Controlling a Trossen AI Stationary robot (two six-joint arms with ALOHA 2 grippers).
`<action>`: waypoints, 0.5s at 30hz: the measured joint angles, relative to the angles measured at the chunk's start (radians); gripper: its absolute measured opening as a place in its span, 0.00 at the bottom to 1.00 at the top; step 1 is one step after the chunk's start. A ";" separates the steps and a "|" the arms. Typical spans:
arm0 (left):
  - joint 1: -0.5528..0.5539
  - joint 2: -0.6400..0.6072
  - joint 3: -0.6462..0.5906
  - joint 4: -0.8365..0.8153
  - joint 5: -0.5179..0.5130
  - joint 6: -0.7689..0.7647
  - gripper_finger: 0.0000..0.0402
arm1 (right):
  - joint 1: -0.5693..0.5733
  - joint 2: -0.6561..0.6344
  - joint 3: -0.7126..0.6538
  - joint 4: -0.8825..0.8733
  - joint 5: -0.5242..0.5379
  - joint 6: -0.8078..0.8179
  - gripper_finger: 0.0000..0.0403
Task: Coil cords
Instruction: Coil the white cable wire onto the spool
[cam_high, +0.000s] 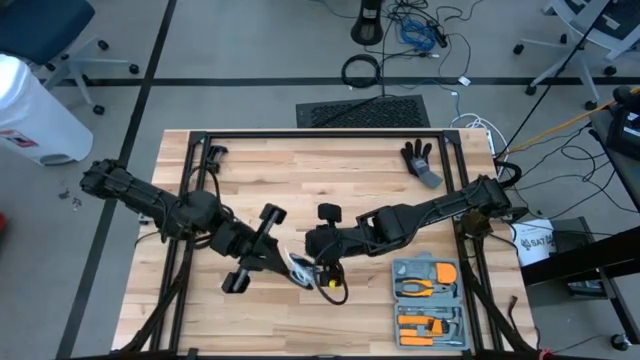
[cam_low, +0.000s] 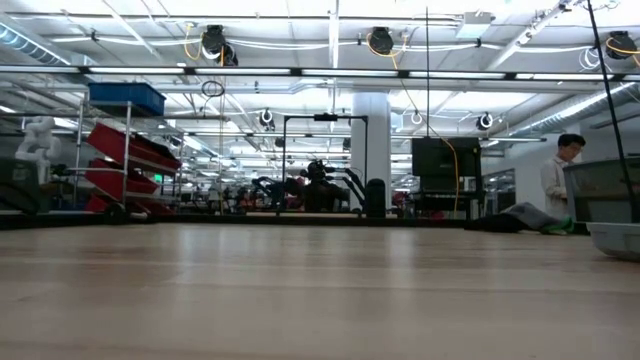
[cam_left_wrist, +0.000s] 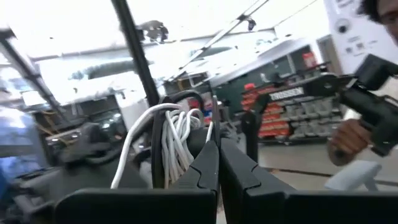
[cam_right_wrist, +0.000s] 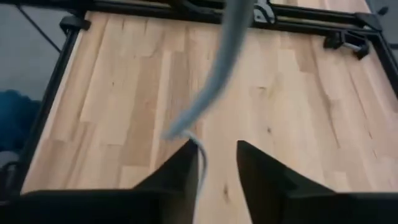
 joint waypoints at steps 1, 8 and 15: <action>0.000 -0.001 0.000 0.003 -0.013 0.002 0.00 | 0.005 0.000 0.000 -0.001 0.007 0.017 0.27; -0.005 -0.001 0.000 0.007 -0.035 -0.002 0.00 | 0.059 -0.015 0.000 -0.095 0.128 0.107 0.36; -0.045 -0.001 0.000 0.007 -0.036 -0.001 0.00 | 0.113 -0.071 0.000 -0.171 0.221 0.182 0.36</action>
